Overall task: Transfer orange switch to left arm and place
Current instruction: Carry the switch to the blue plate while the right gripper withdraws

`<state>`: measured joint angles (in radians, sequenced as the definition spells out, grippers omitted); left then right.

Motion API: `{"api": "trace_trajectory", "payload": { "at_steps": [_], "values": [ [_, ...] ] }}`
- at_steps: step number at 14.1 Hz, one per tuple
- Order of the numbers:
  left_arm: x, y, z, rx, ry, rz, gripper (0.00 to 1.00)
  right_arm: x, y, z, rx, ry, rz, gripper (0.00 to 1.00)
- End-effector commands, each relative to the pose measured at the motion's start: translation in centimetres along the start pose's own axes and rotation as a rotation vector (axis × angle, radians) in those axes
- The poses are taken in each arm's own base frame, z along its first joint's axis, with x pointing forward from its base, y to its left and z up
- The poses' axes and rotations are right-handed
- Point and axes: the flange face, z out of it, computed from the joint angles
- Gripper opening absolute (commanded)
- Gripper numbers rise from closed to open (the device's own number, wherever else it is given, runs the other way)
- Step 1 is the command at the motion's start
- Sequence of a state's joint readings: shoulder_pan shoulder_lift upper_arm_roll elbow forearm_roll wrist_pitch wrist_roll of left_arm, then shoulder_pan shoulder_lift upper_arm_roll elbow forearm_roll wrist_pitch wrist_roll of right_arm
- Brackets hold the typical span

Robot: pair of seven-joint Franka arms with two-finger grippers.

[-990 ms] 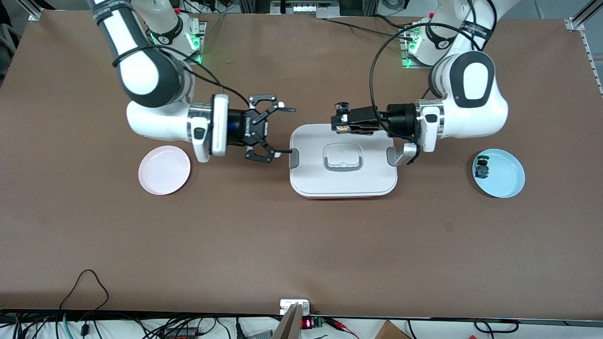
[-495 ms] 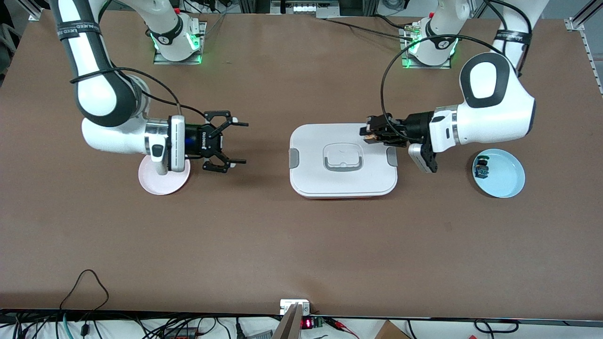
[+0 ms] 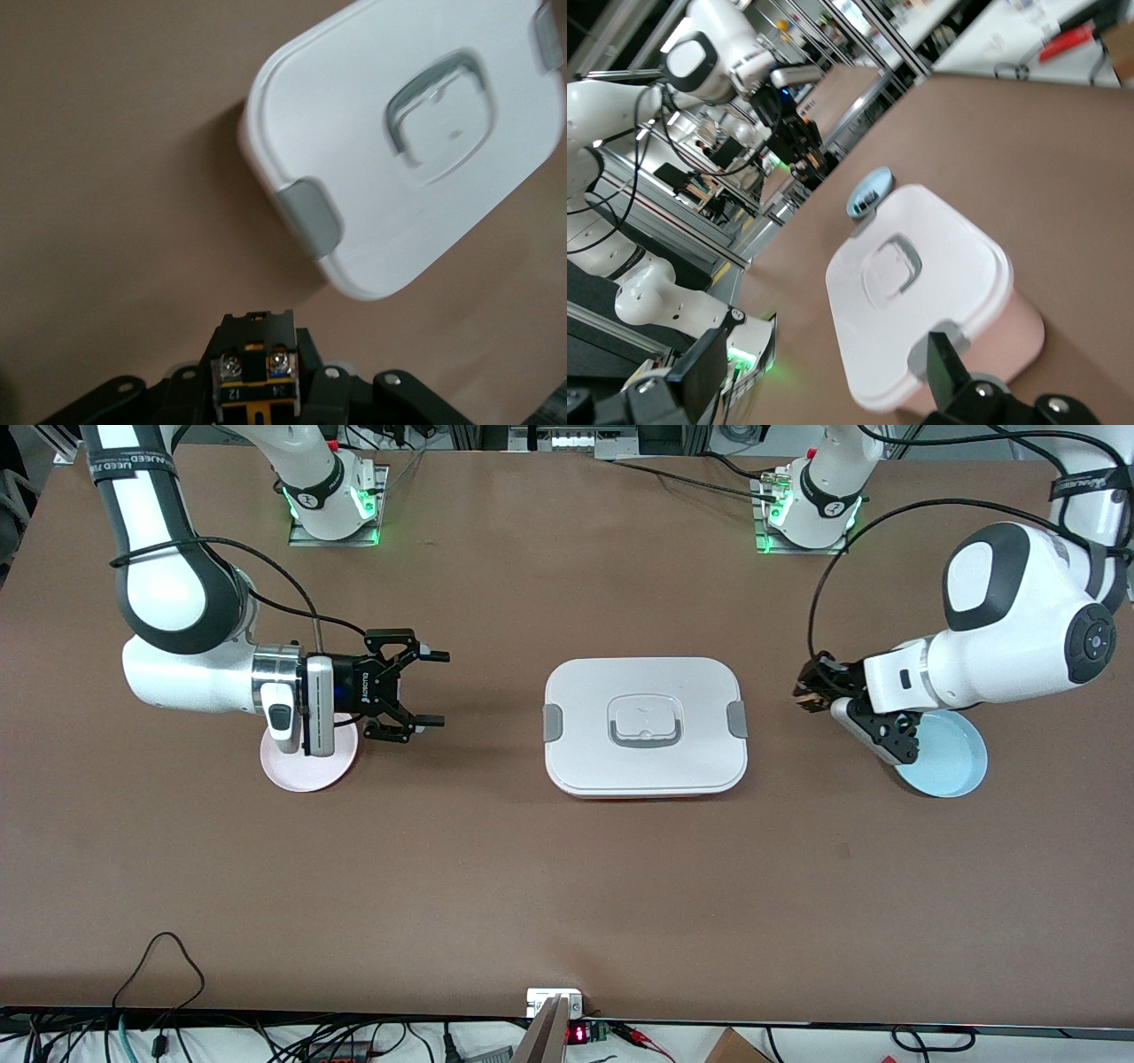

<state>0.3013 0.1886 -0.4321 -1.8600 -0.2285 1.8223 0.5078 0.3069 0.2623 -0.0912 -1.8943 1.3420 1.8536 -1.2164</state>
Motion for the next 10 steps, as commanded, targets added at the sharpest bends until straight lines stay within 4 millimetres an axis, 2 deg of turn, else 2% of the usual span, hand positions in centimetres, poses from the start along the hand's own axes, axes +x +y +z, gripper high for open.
{"api": "trace_trajectory", "payload": {
  "at_steps": [1, 3, 6, 8, 10],
  "values": [
    [-1.8, -2.7, -1.4, 0.163, -0.103, 0.143, 0.16, 1.4, -1.4, -1.5, -0.058, -0.097, 0.112, 1.00],
    [-2.5, -4.3, -1.1, 0.258, -0.194, 0.245, 0.15, 2.0, -2.0, -2.1, -0.115, -0.146, 0.231, 1.00],
    [-3.8, -8.3, -0.6, 0.311, -0.266, 0.391, 0.14, 3.8, -3.0, -3.6, -0.309, -0.269, 0.406, 1.00],
    [-5.2, -12.4, 0.8, 0.312, -0.293, 0.491, 0.13, 3.4, -3.2, -3.8, -0.407, -0.353, 0.522, 1.00],
    [-6.9, -15.1, 2.4, 0.311, -0.270, 0.599, 0.13, 2.5, -2.7, -4.5, -0.532, -0.445, 0.565, 1.00]
  ]
}}
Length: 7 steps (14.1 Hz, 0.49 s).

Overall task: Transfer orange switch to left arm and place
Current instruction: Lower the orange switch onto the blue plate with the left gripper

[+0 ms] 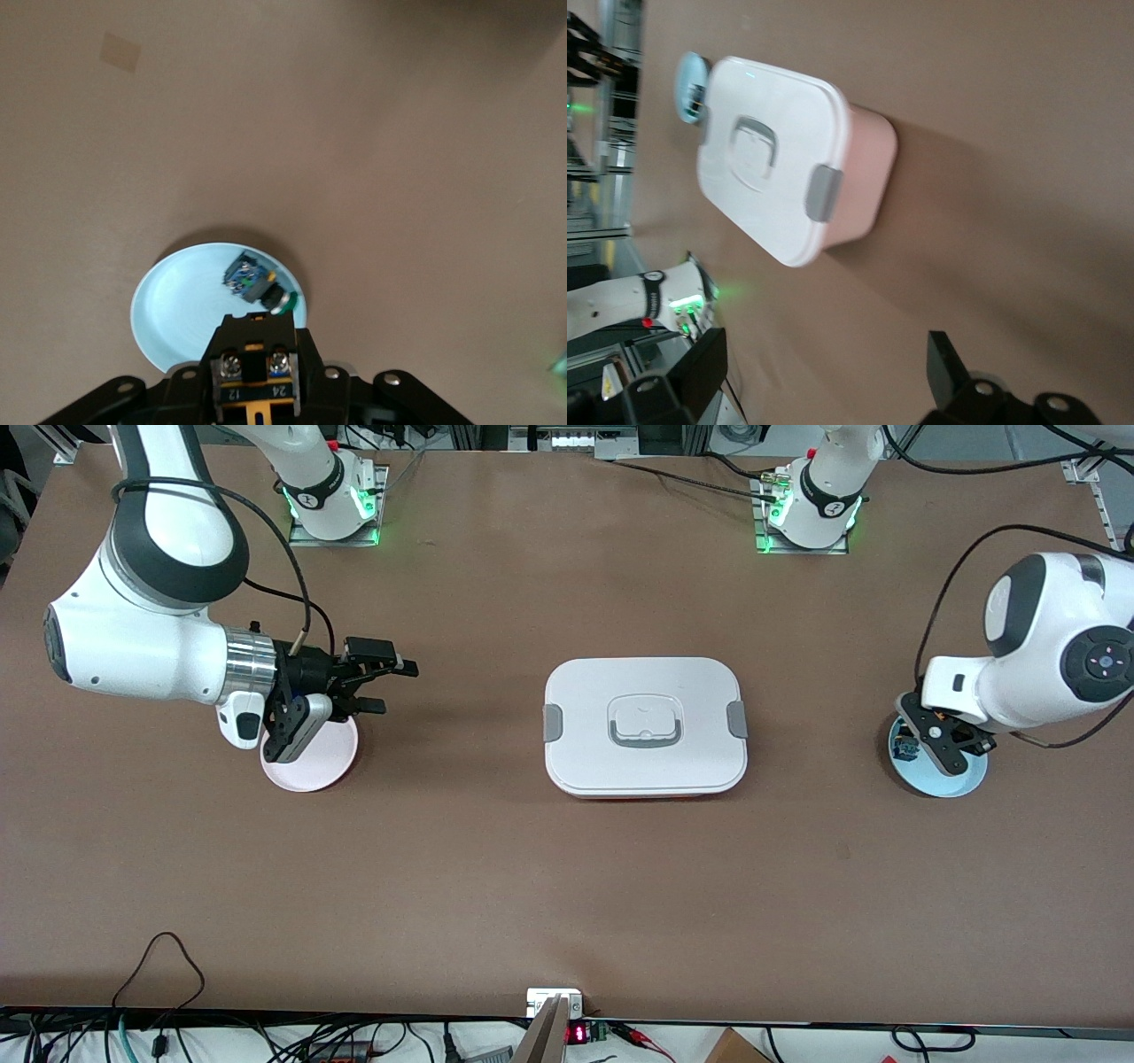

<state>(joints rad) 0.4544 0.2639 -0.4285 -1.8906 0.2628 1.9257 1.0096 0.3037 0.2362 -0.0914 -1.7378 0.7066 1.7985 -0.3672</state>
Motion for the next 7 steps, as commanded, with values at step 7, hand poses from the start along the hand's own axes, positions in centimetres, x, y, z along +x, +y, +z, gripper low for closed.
{"api": "trace_trajectory", "payload": {
  "at_steps": [7],
  "values": [
    [-8.0, -5.7, 12.6, 0.127, 0.003, 0.345, 0.13, -2.3, 3.8, -4.3, -0.596, -0.236, 0.084, 1.00]
  ]
}}
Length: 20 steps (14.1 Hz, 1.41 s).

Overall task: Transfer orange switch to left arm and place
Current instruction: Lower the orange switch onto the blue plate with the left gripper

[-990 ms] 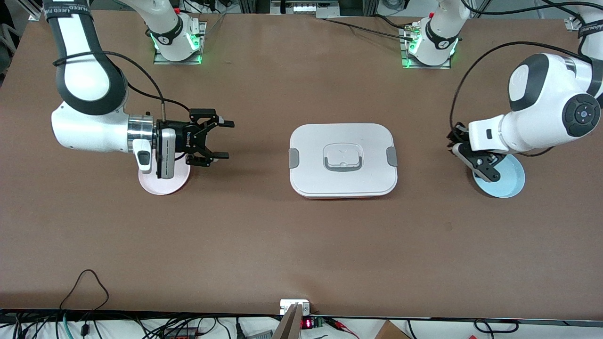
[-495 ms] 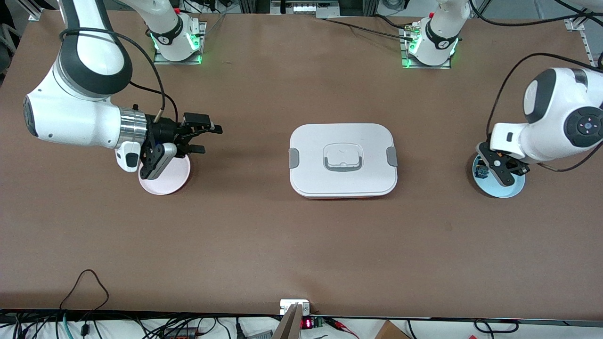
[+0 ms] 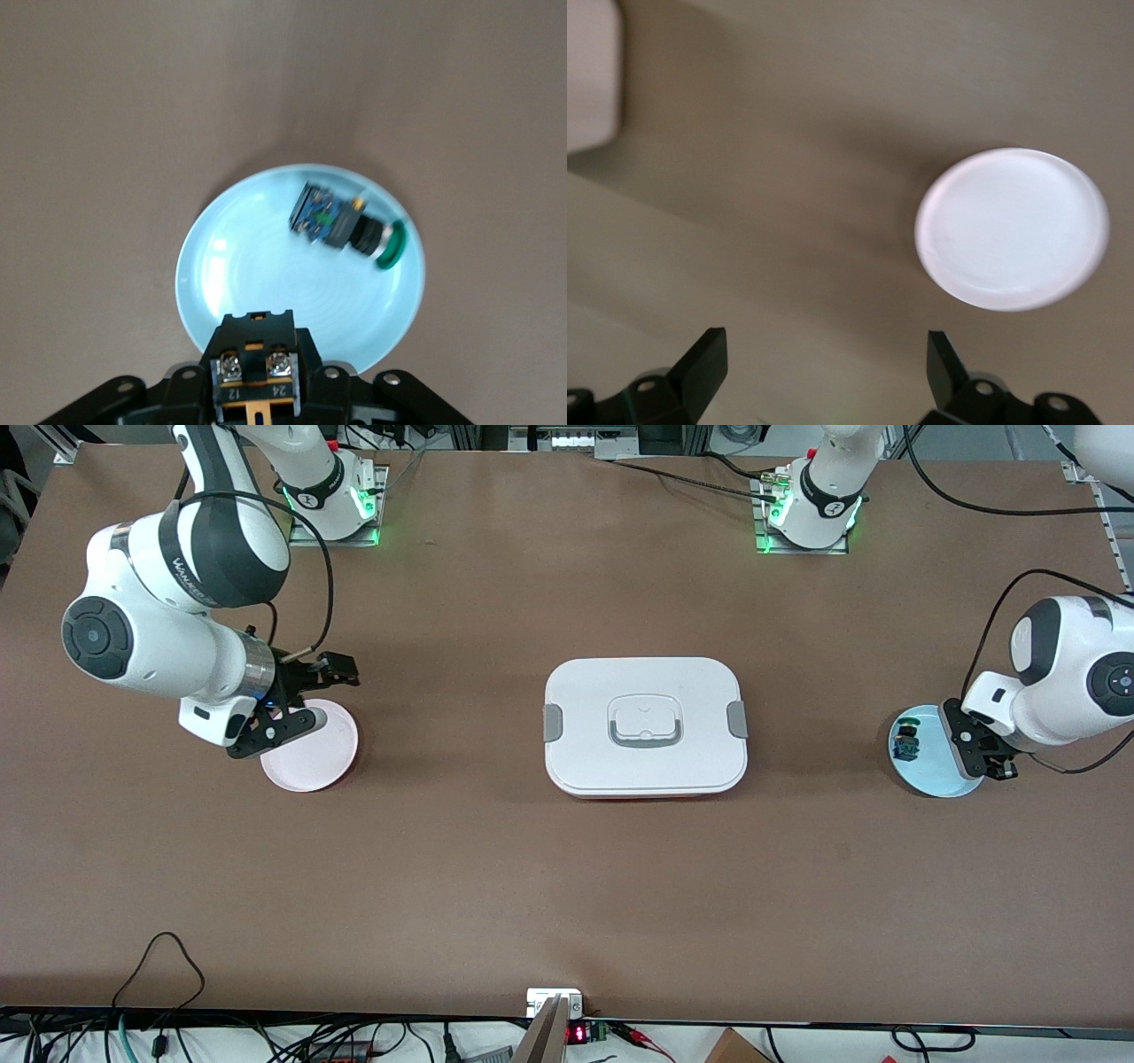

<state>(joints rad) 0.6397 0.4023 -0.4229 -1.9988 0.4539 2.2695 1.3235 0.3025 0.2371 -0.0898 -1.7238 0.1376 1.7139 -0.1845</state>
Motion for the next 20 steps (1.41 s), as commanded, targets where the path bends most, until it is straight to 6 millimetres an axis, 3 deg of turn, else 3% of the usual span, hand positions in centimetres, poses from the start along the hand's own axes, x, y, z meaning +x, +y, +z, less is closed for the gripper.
{"api": "trace_trajectory", "payload": {
  "at_steps": [1, 3, 6, 8, 11, 13, 14, 15, 17, 20],
  "values": [
    [-0.7, -0.3, 1.9, 0.011, 0.000, 0.067, 0.13, -1.0, 2.8, -3.9, -0.109, -0.012, 0.022, 1.00],
    [-0.3, 0.0, 3.8, -0.011, 0.011, 0.084, 0.13, -1.5, 5.2, -5.6, -0.116, 0.019, 0.057, 1.00],
    [-1.0, 0.0, 6.6, -0.008, 0.028, 0.094, 0.13, -2.2, 6.5, -9.0, -0.121, 0.088, 0.164, 1.00],
    [-0.8, -0.1, 7.0, 0.008, 0.038, 0.095, 0.13, -3.9, 9.5, -10.4, -0.097, 0.091, 0.275, 1.00],
    [-0.7, -0.1, 7.5, 0.002, 0.043, 0.097, 0.15, -5.7, 12.1, -11.8, -0.096, 0.113, 0.332, 1.00],
    [-0.6, -0.1, 7.5, 0.003, 0.045, 0.098, 0.29, -6.9, 12.5, -11.8, -0.086, 0.079, 0.363, 1.00],
    [-0.7, 0.0, 7.8, 0.000, 0.048, 0.096, 0.50, -7.5, 12.8, -11.3, -0.082, 0.079, 0.372, 1.00],
    [-0.8, 0.0, 7.9, -0.001, 0.050, 0.098, 1.00, -7.9, 13.1, -10.7, -0.090, 0.115, 0.372, 1.00],
    [-0.8, 0.0, 7.7, 0.002, 0.053, 0.170, 1.00, -8.7, 12.9, -9.3, -0.102, 0.165, 0.358, 1.00],
    [-0.8, -0.2, 7.4, 0.007, 0.050, 0.175, 1.00, -8.6, 12.5, -11.4, -0.107, 0.199, 0.355, 1.00]
  ]
}}
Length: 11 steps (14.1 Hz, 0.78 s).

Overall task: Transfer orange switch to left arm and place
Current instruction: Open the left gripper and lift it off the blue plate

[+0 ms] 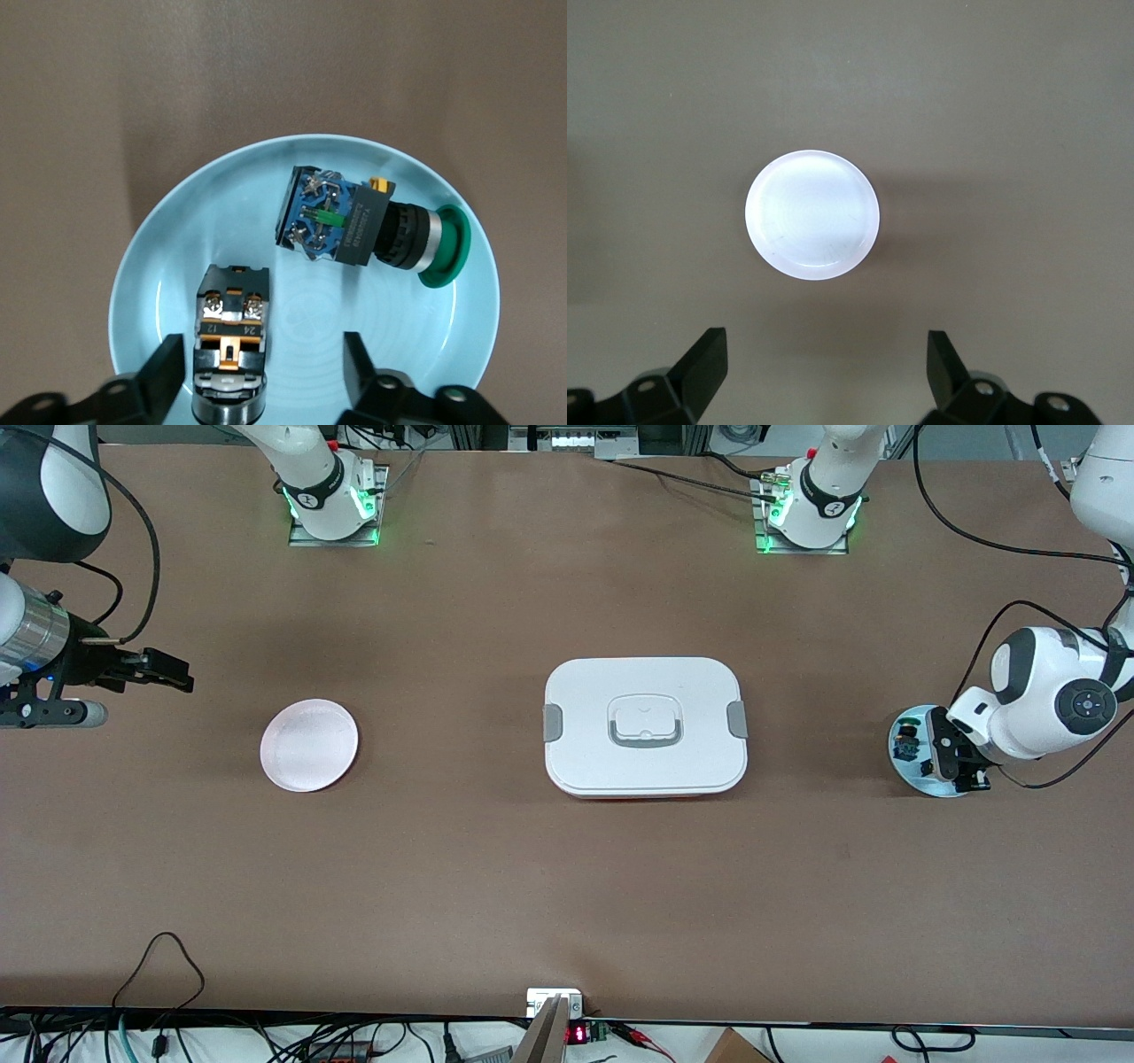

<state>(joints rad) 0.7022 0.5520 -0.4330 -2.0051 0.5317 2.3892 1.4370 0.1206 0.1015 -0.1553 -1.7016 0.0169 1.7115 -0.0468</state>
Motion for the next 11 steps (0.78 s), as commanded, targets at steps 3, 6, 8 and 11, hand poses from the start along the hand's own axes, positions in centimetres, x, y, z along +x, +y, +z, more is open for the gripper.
{"api": "trace_trajectory", "payload": {
  "at_steps": [3, 6, 8, 11],
  "values": [
    [0.7, -0.8, -3.0, 0.025, -0.026, 0.052, 1.00, -0.7, 0.0, -3.9, -0.011, 0.027, 0.008, 1.00],
    [1.6, -1.6, -8.7, -0.014, -0.045, 0.021, 1.00, -0.7, -0.2, -4.3, -0.018, 0.032, 0.003, 1.00],
    [1.6, -2.4, -12.0, -0.088, -0.014, -0.088, 1.00, -0.7, -0.9, -4.5, -0.018, 0.034, -0.014, 1.00],
    [2.8, -2.6, -15.8, -0.177, 0.008, -0.256, 1.00, -0.8, -0.9, -4.8, -0.011, 0.036, -0.003, 1.00]
  ]
}}
